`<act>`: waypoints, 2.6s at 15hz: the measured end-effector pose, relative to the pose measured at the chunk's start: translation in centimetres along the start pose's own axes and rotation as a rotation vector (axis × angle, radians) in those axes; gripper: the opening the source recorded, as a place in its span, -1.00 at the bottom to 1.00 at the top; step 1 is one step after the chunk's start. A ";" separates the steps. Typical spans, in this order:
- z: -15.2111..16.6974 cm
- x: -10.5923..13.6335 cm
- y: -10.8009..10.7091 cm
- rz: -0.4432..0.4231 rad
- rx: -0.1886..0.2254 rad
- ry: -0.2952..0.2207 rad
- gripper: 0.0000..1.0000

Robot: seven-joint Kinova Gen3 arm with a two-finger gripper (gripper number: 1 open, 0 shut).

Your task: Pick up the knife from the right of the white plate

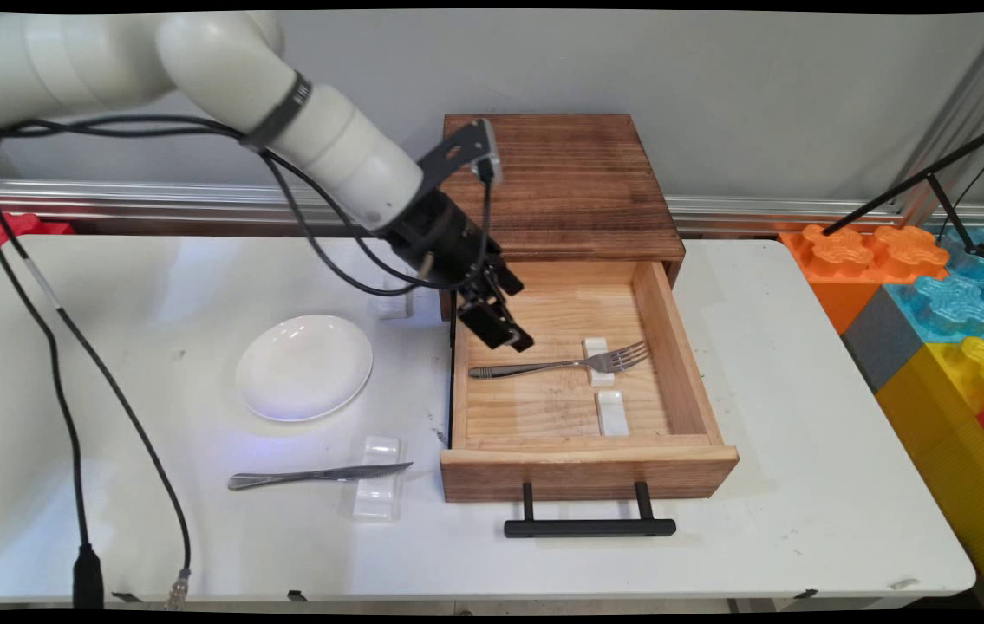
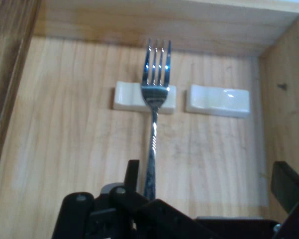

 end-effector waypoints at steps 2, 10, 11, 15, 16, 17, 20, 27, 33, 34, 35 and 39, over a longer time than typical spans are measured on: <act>-1.7 -0.3 0.7 -0.004 -0.003 -0.018 1.00; -7.3 -3.8 3.0 -0.002 0.007 -0.085 1.00; -7.7 -4.1 3.2 -0.002 0.006 -0.091 1.00; -9.0 -5.9 4.1 -0.003 0.005 -0.121 1.00; -9.2 -6.6 4.5 -0.003 0.003 -0.131 1.00; -9.2 -7.1 4.8 -0.003 0.000 -0.142 1.00; -9.1 -8.5 5.5 -0.004 -0.011 -0.169 1.00; -7.9 -12.4 7.3 0.000 -0.034 -0.251 1.00; -6.0 -15.1 8.1 0.007 -0.039 -0.313 1.00; -5.7 -15.4 8.1 0.009 -0.037 -0.322 1.00; -5.4 -15.7 8.1 0.010 -0.035 -0.331 1.00; -4.3 -16.8 8.0 0.016 -0.028 -0.362 1.00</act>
